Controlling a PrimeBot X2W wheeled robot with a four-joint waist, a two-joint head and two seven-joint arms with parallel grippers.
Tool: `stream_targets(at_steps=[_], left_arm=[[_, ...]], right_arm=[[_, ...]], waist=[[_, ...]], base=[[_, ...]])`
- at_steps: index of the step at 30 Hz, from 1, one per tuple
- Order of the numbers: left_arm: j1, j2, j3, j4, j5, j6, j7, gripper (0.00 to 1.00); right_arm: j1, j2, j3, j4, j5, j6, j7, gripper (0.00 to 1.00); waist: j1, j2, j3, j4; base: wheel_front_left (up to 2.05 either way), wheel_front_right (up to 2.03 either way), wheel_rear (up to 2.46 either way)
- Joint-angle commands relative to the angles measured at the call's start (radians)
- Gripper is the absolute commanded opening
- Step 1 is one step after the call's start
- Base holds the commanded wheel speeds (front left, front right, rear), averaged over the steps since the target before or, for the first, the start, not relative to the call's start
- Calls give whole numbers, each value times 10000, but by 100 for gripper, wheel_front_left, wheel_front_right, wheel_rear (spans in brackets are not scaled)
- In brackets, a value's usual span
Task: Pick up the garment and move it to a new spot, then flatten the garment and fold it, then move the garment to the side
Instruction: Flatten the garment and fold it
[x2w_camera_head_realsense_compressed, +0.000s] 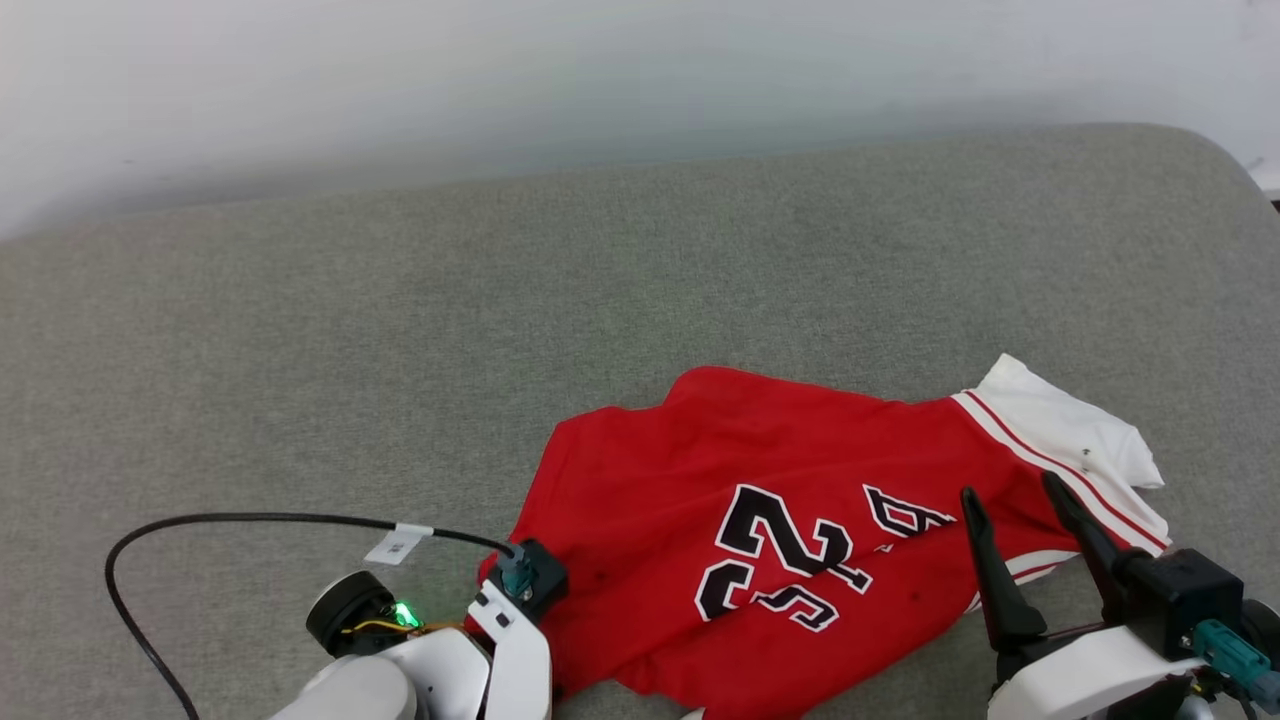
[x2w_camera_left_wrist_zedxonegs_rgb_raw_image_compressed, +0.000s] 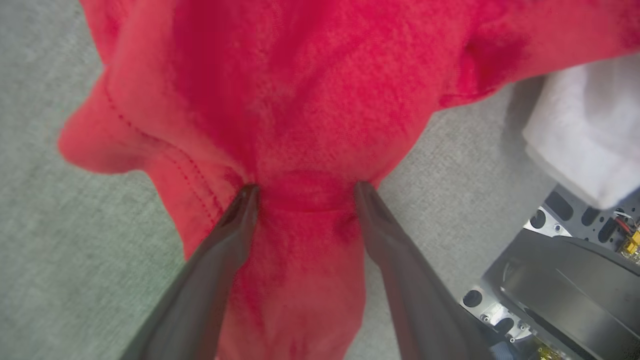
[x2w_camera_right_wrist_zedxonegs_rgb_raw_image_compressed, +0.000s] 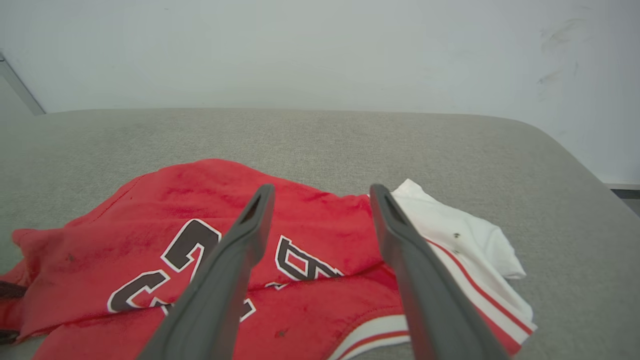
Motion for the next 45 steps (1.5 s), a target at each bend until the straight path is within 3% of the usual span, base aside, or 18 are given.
stream_targets(at_steps=[1, 2, 3, 8, 16, 23, 32, 38, 39, 41, 42, 45], left_arm=[[252, 82, -385, 386, -143, -47, 499, 68], [290, 93, -546, 452, -220, -80, 742, 31], [343, 91, -662, 483, -314, -103, 885, 0], [43, 182, -457, 409, -252, 26, 529, 0], [-951, 184, 936, 10, 152, 1066, -1448, 0], [-2360, 136, 2084, 261, 220, 1597, -2436, 0], [-4495, 61, 2902, 1809, 350, 1335, -3548, 0], [-4663, -389, 2811, 3323, 58, 940, -3876, 0], [-4638, -456, 2833, 3556, -33, 914, -3961, 4], [-4520, -607, 2829, 3939, -94, 849, -4222, 83], [-4448, -693, 2855, 4084, -128, 870, -4430, 100], [-4183, -895, 2929, 4343, -225, 919, -4971, 100]], right_arm=[[-182, 27, 15, 23, -74, -7, -85, 100], [-214, 27, 5, 27, -91, -7, -105, 100], [-245, 27, 4, 31, -94, -7, -140, 100], [-281, 26, -113, 81, -148, -7, -200, 100], [-211, 25, -258, 21, -65, -7, -140, 100], [-610, 25, -170, -225, -25, -7, -199, 100], [-1317, 25, -107, -140, 73, -7, -494, 100], [-1618, 24, -15, 231, 121, -7, -723, 100], [-1668, 24, -4, 299, 123, -7, -735, 100], [-1738, 24, 18, 432, 112, -7, -779, 100], [-1761, 24, 45, 486, 74, -7, -794, 100], [-1751, 22, 94, 604, -102, -7, -775, 100]], waist=[[1, 0, 156, -87], [1, 0, 177, -99], [1, 0, 200, -110], [1, 0, 73, -22], [1, 0, -330, 156], [1, 0, 429, 3], [1, 0, 1870, -519], [1, 0, 2123, -647], [1, 0, 2109, -643], [1, 0, 2008, -616], [1, 0, 1916, -590], [1, 0, 1559, -453]], base=[[0, 0, 0], [0, 0, 0], [0, 0, 0], [0, 0, 0], [0, 0, 0], [0, 0, 0], [0, 0, 0], [0, 0, 0], [0, 0, 0], [0, 0, 0], [0, 0, 0], [0, 0, 0]])
